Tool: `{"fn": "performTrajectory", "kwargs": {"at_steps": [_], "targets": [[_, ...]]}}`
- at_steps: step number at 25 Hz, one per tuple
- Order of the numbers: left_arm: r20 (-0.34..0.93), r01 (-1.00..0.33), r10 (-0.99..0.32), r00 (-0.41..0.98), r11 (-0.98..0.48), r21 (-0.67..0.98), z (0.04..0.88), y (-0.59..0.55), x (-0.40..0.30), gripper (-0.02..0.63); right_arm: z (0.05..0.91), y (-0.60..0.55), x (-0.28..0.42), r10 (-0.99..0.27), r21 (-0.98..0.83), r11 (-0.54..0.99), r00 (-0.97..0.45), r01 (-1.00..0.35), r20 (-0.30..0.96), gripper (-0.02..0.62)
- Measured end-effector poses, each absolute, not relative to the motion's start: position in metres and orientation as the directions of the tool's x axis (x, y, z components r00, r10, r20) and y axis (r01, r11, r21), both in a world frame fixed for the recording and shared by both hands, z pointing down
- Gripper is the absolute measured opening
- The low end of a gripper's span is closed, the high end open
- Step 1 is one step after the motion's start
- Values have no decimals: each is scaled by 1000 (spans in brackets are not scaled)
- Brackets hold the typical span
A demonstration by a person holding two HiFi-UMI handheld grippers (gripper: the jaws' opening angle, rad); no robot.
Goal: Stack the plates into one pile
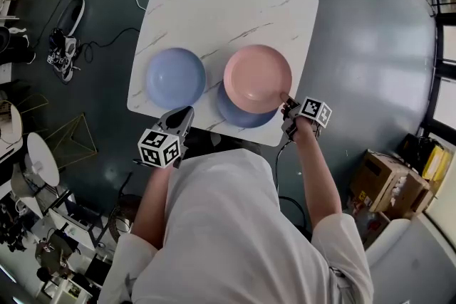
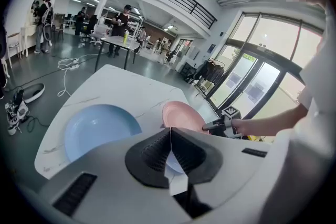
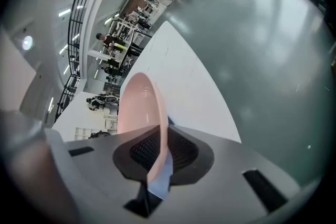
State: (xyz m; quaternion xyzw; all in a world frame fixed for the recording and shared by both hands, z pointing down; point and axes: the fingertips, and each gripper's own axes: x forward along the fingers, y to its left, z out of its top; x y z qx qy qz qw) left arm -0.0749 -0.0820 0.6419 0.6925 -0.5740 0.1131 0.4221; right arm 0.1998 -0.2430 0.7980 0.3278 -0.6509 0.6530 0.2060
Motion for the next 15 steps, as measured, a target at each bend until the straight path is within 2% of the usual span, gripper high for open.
{"fn": "performTrajectory", "kwargs": {"at_steps": [15], "targets": [[639,-890,-684,352,-32,456,635,-55,-117,14,803,-176,205,-191,-660,-130,-634,-740,749,43]]}}
